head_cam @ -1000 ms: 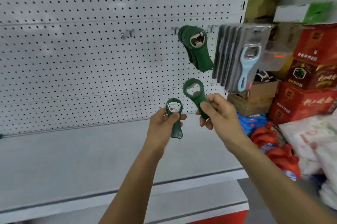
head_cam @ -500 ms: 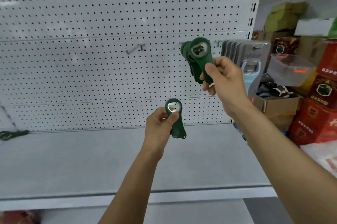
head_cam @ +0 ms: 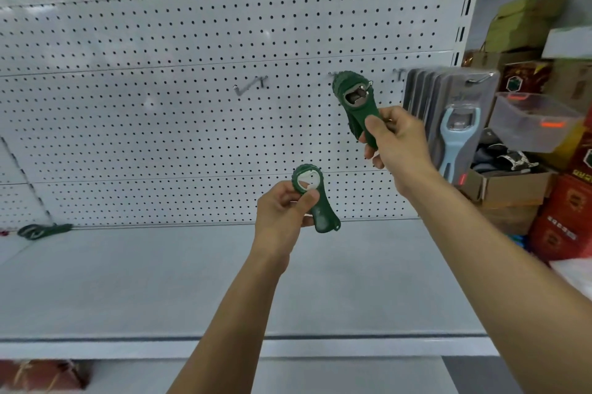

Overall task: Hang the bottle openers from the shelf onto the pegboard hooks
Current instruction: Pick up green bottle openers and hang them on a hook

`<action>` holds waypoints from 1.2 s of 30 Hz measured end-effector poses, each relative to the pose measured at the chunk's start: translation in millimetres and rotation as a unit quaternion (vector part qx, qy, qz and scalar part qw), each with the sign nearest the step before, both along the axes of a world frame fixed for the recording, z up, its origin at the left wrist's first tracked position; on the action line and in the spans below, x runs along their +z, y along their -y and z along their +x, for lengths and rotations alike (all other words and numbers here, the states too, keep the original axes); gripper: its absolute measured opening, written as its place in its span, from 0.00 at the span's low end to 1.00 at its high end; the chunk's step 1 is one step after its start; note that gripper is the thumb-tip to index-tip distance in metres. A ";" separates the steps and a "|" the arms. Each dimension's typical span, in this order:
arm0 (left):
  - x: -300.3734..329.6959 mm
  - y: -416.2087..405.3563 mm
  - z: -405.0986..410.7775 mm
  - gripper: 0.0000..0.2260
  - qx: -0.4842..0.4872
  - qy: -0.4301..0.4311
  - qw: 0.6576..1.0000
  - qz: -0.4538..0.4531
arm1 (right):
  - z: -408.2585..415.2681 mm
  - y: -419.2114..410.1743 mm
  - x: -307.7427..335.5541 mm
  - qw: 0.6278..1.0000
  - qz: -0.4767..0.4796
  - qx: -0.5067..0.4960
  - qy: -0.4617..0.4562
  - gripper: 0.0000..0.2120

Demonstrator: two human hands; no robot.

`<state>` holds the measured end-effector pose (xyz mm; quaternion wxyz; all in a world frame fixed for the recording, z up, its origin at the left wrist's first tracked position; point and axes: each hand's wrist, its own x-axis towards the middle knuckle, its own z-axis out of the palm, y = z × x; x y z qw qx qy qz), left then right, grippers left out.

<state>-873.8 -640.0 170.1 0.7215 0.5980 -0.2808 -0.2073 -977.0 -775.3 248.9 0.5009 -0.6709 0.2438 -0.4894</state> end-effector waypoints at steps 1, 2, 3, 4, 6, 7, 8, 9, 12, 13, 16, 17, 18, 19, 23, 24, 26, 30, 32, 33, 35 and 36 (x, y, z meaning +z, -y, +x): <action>0.7 0.3 0.2 0.04 -0.002 0.000 1.000 -0.003 | 0.3 0.8 -2.6 1.000 0.009 -0.003 -0.002 0.04; 1.1 0.8 0.5 0.04 -0.004 0.000 1.000 -0.007 | 0.2 0.9 -6.0 1.000 0.021 -0.005 -0.004 0.03; 1.7 1.3 0.3 0.04 -0.007 0.000 1.000 -0.010 | -0.4 -0.1 -10.2 0.999 0.032 -0.007 -0.008 0.02; 2.1 1.8 0.0 0.04 -0.010 -0.001 1.000 -0.013 | -1.3 -2.2 -15.7 0.999 0.044 -0.008 -0.015 0.02; 2.6 3.0 -1.4 0.04 -0.016 -0.004 1.000 -0.019 | -5.4 -10.0 -30.3 0.997 0.066 -0.003 -0.039 0.05; 2.6 3.6 -2.4 0.04 -0.018 -0.004 1.000 -0.022 | -8.8 -15.4 -38.9 0.996 0.074 0.007 -0.056 0.06; 2.5 4.4 -3.5 0.04 -0.019 -0.002 0.999 -0.027 | -12.1 -21.2 -47.7 0.994 0.077 0.022 -0.077 0.07; 2.3 5.0 -4.9 0.05 -0.021 0.000 0.999 -0.031 | -15.5 -27.0 -56.3 0.991 0.076 0.043 -0.100 0.07; 1.2 6.7 -9.9 0.05 -0.028 0.001 0.999 -0.047 | -23.2 -39.5 -75.9 0.979 0.065 0.110 -0.158 0.08; 1.3 6.9 -11.6 0.04 -0.030 0.002 0.998 -0.050 | -24.8 -41.8 -79.3 0.976 0.061 0.124 -0.166 0.07; 2.1 8.2 -16.0 0.04 -0.031 0.014 0.998 -0.055 | -28.1 -44.2 -80.0 0.978 0.044 0.127 -0.157 0.05; 2.7 8.0 -17.4 0.04 -0.032 0.021 0.998 -0.055 | -29.1 -43.9 -78.4 0.981 0.035 0.119 -0.148 0.05; 3.5 7.8 -18.9 0.05 -0.030 0.033 0.998 -0.052 | -29.9 -43.4 -76.2 0.984 0.024 0.107 -0.138 0.05; 3.9 7.0 -20.2 0.05 -0.028 0.053 0.997 -0.044 | -30.7 -42.6 -73.1 0.987 0.013 0.094 -0.126 0.04; -3.4 1.7 -22.5 0.10 -0.030 0.141 0.989 0.015 | -33.4 -37.0 -53.6 0.997 -0.032 0.048 -0.054 0.03; -7.1 -0.2 -21.8 0.10 -0.030 0.162 0.986 0.036 | -33.9 -35.3 -47.2 0.998 -0.040 0.042 -0.036 0.03; -15.5 -3.8 -19.8 0.11 -0.030 0.206 0.974 0.086 | -34.2 -31.0 -34.6 0.998 -0.049 0.033 -0.008 0.04; -29.9 -11.7 -19.0 0.12 -0.029 0.257 0.953 0.159 | -32.7 -22.7 -15.0 0.998 -0.056 0.022 0.023 0.04; -35.9 -14.9 -19.8 0.12 -0.028 0.266 0.947 0.176 | -30.9 -18.7 -8.7 0.998 -0.049 0.021 0.029 0.04; -38.6 -16.1 -20.1 0.11 -0.027 0.270 0.945 0.183 | -29.7 -16.5 -6.9 0.998 -0.047 0.021 0.027 0.03; -43.1 -18.1 -20.4 0.11 -0.023 0.271 0.943 0.192 | -27.1 -12.0 -4.8 0.999 -0.042 0.023 0.017 0.04; -44.7 -18.9 -20.5 0.11 -0.023 0.270 0.942 0.196 | -25.6 -9.8 -4.7 0.999 -0.041 0.025 0.010 0.04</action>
